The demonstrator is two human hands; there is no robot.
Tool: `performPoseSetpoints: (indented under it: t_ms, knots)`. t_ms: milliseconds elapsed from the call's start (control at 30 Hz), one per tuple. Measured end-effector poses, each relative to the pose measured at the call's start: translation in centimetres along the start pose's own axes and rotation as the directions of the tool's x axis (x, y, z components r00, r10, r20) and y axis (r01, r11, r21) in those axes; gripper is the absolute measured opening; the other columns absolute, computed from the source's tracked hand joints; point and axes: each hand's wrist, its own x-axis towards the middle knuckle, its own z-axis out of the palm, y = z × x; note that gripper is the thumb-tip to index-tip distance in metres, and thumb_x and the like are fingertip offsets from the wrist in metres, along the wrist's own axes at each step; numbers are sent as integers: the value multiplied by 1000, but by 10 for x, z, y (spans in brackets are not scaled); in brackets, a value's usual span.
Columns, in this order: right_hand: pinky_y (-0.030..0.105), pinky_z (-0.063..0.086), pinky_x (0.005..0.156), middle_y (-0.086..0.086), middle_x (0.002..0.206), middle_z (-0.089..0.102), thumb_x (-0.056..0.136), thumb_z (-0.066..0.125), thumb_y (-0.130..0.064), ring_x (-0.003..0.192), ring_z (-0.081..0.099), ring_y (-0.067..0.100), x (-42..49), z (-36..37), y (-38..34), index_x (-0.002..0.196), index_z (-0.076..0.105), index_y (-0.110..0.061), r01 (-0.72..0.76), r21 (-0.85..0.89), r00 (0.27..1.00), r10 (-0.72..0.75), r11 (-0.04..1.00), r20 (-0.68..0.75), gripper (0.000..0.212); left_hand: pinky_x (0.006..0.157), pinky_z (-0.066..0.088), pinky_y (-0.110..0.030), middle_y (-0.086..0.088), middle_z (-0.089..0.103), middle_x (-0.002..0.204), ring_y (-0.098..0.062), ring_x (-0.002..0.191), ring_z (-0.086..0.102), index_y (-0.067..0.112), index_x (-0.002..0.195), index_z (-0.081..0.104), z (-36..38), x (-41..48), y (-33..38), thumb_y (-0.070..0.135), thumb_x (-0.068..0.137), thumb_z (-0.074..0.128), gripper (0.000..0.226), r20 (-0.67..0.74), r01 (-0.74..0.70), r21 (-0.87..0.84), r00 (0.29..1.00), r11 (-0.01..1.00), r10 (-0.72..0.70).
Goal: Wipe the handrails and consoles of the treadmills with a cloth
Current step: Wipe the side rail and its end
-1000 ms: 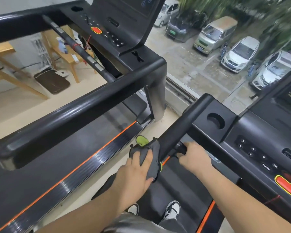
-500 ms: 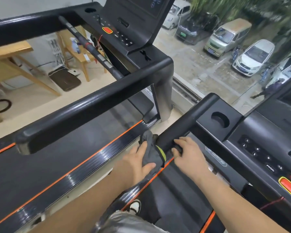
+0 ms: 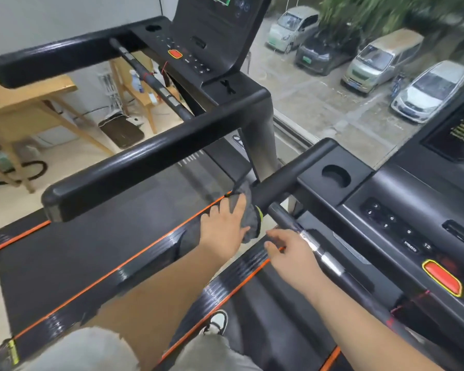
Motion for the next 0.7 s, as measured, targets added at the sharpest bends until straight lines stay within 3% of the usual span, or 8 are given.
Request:
performPoseSetpoints:
  t_ms: [100,200,267,333,433,500,567,700]
  knots:
    - [31,48,103,-4,121,68,97,66,-21,111,64,14,-11,3,2,126,70,-14,-62,81,998,60,995,32,30,100,39,-48,-12,11,168,-36,141,33,37,160,-9,4,-15,0,42,96,60,94,-8,-94,82,995,992,95]
    - [29,47,103,-3,121,69,97,66,-21,113,64,12,-17,7,0,127,69,-14,-107,182,993,96,977,66,31,110,32,-48,-9,-1,170,-37,149,17,40,158,-14,14,-53,-33,37,95,63,99,16,-184,139,983,973,184]
    - [26,47,101,-4,118,69,97,67,-21,110,64,12,-20,12,-4,127,68,-15,-130,204,989,113,970,95,30,105,39,-49,-12,14,169,-39,144,30,39,160,-1,23,-90,-64,38,87,73,104,6,-153,134,988,979,154]
    - [25,48,99,-4,114,70,97,67,-23,106,65,10,-25,20,-7,126,70,-15,-140,226,986,114,964,123,31,91,50,-49,-16,38,158,-38,129,50,33,158,23,31,-126,-98,40,76,81,100,-98,-128,101,986,987,138]
    - [13,43,84,-6,112,70,97,67,-26,102,64,3,-32,29,-14,126,69,-16,-151,245,975,104,958,197,31,76,58,-44,-16,58,137,-36,102,65,27,150,39,33,-157,-127,57,83,55,75,-238,-75,102,966,992,98]
    - [6,42,78,-5,111,70,97,67,-26,100,64,2,-36,35,-17,125,69,-17,-166,256,969,110,952,220,30,69,58,-41,-12,60,125,-32,93,65,26,151,31,20,-151,-122,68,86,46,79,-131,14,92,991,996,-2]
    - [2,41,75,-5,111,70,96,67,-28,100,64,1,-39,40,-22,125,69,-18,-181,253,966,124,951,225,30,73,53,-39,-7,55,123,-29,100,63,27,155,20,7,-129,-108,77,90,41,84,45,109,92,993,990,-113]
    - [18,49,87,0,110,71,97,67,-25,102,68,12,-37,52,-43,127,67,-16,-210,259,969,166,943,182,32,84,50,-42,-7,64,125,-33,111,65,27,143,36,-5,-76,-101,87,87,32,82,206,162,-186,971,969,-122]
